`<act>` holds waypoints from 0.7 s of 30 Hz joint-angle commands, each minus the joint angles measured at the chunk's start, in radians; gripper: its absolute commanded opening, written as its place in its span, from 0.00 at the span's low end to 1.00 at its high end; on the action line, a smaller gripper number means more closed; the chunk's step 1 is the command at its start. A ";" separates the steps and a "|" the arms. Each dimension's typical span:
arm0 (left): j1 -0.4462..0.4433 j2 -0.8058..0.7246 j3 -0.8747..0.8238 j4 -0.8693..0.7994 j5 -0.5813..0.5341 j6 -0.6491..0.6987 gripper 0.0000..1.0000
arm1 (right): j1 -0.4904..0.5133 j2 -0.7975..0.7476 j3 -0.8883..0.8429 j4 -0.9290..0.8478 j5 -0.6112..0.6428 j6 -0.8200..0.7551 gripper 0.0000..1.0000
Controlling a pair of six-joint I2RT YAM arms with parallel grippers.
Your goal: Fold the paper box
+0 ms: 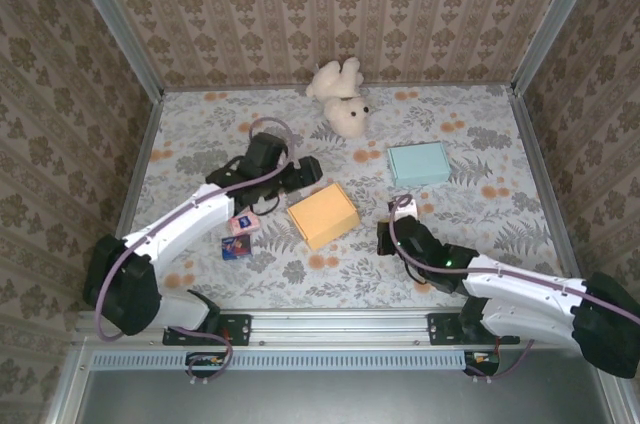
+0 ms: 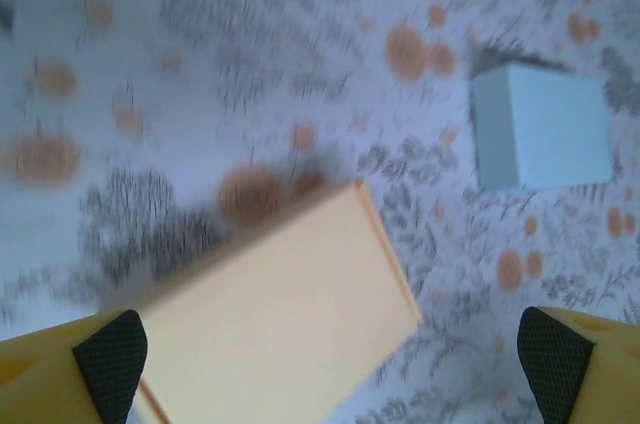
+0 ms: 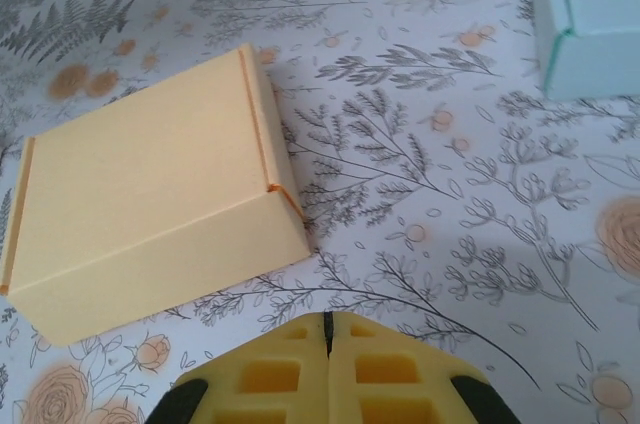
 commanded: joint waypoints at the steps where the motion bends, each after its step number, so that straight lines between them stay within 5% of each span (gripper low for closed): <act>1: 0.075 0.079 0.005 0.167 0.185 0.231 0.98 | -0.025 -0.014 -0.005 -0.052 -0.065 0.109 0.00; 8: 0.096 0.206 0.034 0.240 0.259 0.314 0.96 | -0.059 0.096 0.064 -0.089 -0.148 0.261 0.00; 21: 0.098 0.368 0.008 0.329 0.316 0.230 0.95 | -0.119 0.401 0.125 0.118 -0.332 0.330 0.00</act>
